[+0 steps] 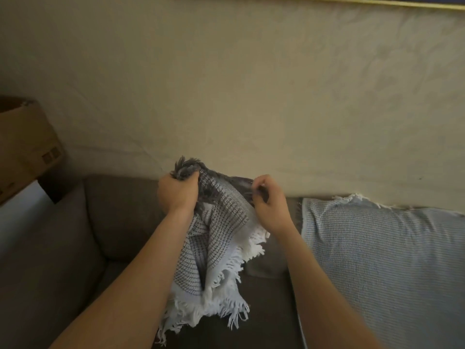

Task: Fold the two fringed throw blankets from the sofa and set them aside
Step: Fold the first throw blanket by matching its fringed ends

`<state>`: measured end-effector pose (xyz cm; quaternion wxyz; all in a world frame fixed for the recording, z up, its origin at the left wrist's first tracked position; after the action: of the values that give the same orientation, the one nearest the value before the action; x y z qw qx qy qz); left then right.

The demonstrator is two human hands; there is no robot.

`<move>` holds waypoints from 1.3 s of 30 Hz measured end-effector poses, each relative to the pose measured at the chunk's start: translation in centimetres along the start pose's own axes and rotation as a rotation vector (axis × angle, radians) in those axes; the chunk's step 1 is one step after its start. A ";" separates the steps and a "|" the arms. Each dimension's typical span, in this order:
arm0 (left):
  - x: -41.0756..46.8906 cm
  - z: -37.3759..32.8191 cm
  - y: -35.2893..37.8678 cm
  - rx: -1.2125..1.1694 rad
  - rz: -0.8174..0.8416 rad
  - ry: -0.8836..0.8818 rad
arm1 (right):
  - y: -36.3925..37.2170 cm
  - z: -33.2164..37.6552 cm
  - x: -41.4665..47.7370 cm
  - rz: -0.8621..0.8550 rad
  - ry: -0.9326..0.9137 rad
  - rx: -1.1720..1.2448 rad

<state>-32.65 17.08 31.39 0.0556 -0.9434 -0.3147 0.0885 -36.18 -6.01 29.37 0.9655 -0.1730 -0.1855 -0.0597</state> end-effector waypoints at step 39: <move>-0.6 1.5 -0.4 0.532 0.073 0.163 | -0.9 0.8 -1.6 0.354 -0.103 -0.667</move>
<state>-33.65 17.11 30.11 0.3234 -0.9103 -0.2408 0.0939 -38.04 -6.48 29.74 0.8408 -0.5100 -0.1713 0.0598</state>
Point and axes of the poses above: each hand's wrist, its own x-axis towards the middle knuckle, its own y-axis out of the palm, z = x × y, the point moved 3 cm from there along x, towards the middle knuckle, and after that the axes turned 5 degrees about -y, right-handed, at the moved point
